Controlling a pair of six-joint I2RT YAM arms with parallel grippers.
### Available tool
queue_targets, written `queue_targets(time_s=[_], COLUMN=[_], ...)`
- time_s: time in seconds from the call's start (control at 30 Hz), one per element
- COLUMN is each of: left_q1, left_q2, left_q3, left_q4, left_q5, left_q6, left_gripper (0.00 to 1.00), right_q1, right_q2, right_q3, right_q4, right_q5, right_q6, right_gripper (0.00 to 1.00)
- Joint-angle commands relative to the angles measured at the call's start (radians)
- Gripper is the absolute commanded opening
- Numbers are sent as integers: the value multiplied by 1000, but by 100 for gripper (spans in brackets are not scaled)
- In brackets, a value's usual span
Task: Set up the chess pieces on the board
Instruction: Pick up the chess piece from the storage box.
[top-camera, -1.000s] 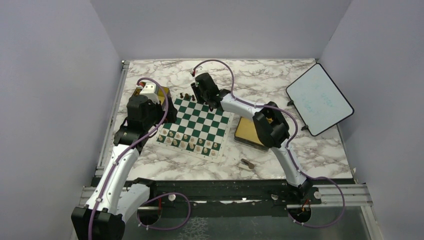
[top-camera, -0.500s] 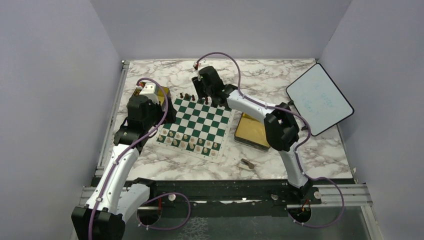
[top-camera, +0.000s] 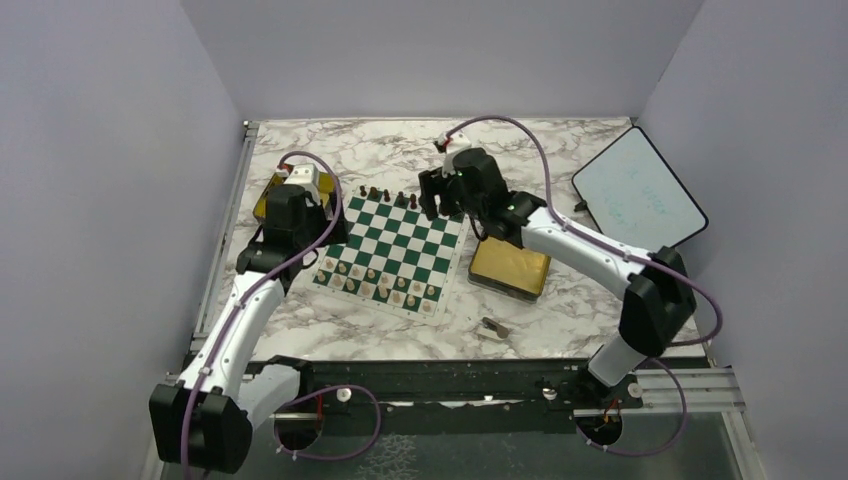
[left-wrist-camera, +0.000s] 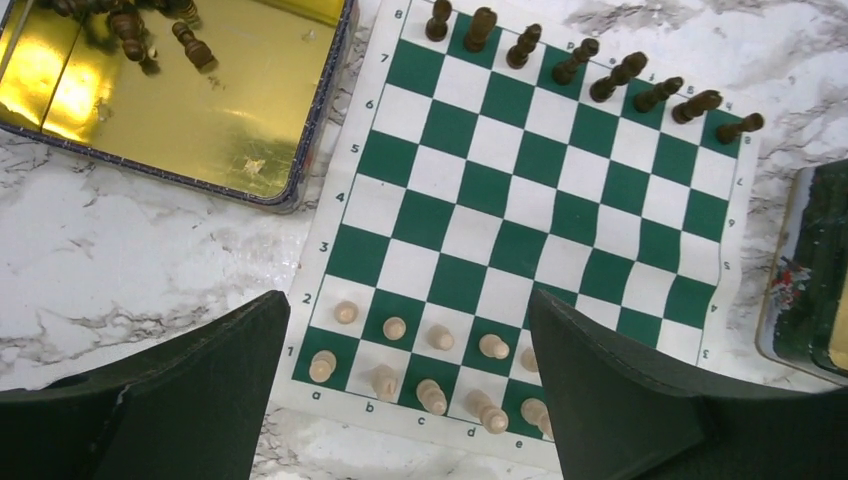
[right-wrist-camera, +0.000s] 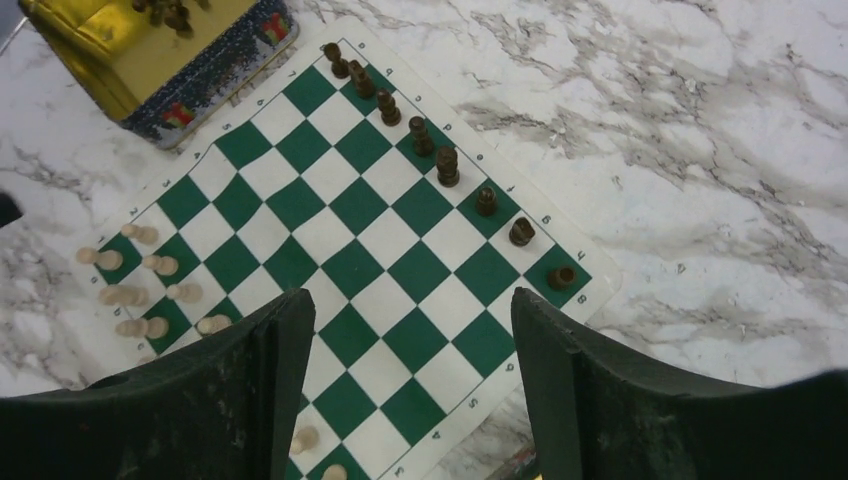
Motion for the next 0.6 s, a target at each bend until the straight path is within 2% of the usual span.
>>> queue_targets(time_s=[0.0,0.13,0.27,0.4,0.57], left_q1=[22,64,128,203,251], left_q2=[91,202,319,439,607], left_q3=[74,147,228,309,416], left_q4=[10,9,14,35,56], left_q5=[-83,-193,-245,-186,-185], left_q6=[-20,2,35,16,-2], left_gripper=[87,81,77,66,51], right_q1=[6,5,5,5,5], right_q2=[-133,-243,-316,-349,-368], right_q3=[-141,-261,-315,-348,-363], right_q4=[36,80,96,115,115], right_q5=[-77,-132,-164,-243,-251], right_q6=[60,91,104,115,117], right_gripper=[78,86,88,88,88])
